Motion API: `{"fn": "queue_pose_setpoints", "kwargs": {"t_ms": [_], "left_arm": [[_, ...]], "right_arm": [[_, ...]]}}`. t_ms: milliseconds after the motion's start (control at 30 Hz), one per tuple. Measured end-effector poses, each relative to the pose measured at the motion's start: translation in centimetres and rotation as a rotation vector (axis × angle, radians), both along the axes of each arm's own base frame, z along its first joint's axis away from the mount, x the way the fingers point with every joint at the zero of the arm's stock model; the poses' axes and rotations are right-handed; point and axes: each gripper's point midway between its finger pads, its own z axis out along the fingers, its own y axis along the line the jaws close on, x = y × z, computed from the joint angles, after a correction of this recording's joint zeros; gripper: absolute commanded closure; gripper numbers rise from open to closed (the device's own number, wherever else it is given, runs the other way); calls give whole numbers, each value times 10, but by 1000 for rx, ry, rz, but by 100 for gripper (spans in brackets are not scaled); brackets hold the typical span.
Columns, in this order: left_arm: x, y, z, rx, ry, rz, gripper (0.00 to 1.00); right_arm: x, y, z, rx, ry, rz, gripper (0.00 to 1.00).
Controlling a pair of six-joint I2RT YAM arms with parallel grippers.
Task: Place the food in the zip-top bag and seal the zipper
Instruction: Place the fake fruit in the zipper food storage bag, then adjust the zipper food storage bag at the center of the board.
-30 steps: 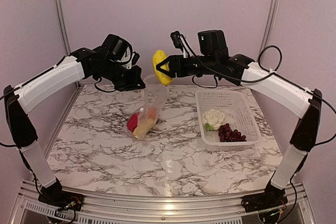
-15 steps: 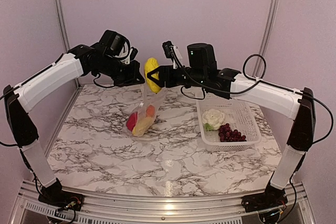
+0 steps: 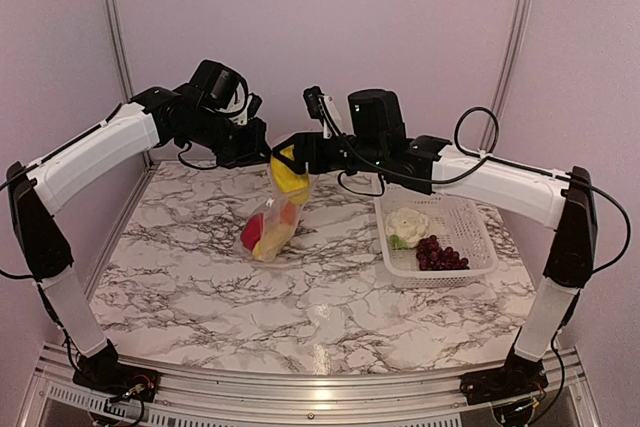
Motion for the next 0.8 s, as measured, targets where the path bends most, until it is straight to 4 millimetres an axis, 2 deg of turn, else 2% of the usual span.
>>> {"fn": "queue_pose_setpoints", "kwargs": {"t_ms": [300, 433, 600, 800], "left_arm": [[-3, 2, -1, 3, 2, 0, 100], [-3, 3, -2, 5, 3, 0, 100], [-4, 3, -4, 8, 8, 0, 100], [-5, 4, -9, 15, 17, 0, 100]], "right_arm": [[5, -7, -5, -38, 17, -51, 33], [18, -27, -5, -100, 28, -177, 36], [20, -50, -8, -185, 55, -268, 39], [12, -56, -37, -285, 134, -258, 49]]}}
